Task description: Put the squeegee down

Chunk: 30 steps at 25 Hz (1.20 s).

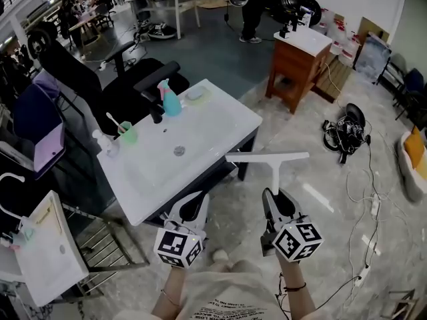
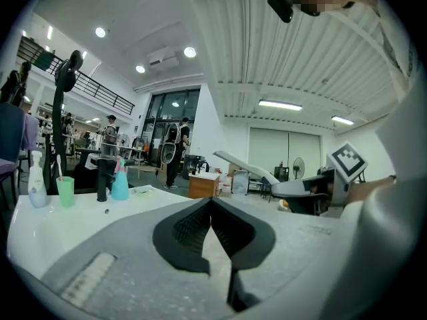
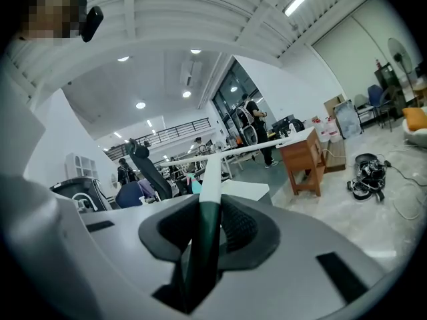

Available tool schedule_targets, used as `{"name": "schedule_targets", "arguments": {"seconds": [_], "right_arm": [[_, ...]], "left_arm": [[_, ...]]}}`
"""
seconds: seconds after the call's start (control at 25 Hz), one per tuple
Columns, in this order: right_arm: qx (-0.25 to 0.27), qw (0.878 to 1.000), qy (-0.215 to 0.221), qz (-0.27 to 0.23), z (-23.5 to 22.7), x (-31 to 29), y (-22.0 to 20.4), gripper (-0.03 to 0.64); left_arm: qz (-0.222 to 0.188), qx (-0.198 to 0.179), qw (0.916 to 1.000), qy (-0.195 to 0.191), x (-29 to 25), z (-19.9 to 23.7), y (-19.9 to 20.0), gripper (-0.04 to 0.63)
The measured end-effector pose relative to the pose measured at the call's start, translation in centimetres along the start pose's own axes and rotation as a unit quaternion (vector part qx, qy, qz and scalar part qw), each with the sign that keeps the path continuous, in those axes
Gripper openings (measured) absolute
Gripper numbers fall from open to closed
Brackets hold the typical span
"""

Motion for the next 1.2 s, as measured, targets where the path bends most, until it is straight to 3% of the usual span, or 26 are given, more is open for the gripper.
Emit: {"name": "schedule_targets", "arguments": {"seconds": [0.6, 1.2], "right_arm": [[-0.018, 1.0, 0.0, -0.009, -2.3, -8.8, 2.6, 0.095], [0.01, 0.997, 0.065, 0.051, -5.5, -26.3, 8.8, 0.095]], "left_arm": [[-0.006, 0.002, 1.0, 0.003, -6.8, 5.7, 1.1, 0.023], [-0.011, 0.059, 0.9952, 0.077, -18.7, 14.1, 2.4, 0.021]]}}
Point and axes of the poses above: the fingertips, and each gripper's own axes: x backward along the fingers, z to its left, y out of its top, the point moved 10 cm from there along x, backward along the fingers, and after that the axes turned 15 degrees about -y, right-handed, at the moved point
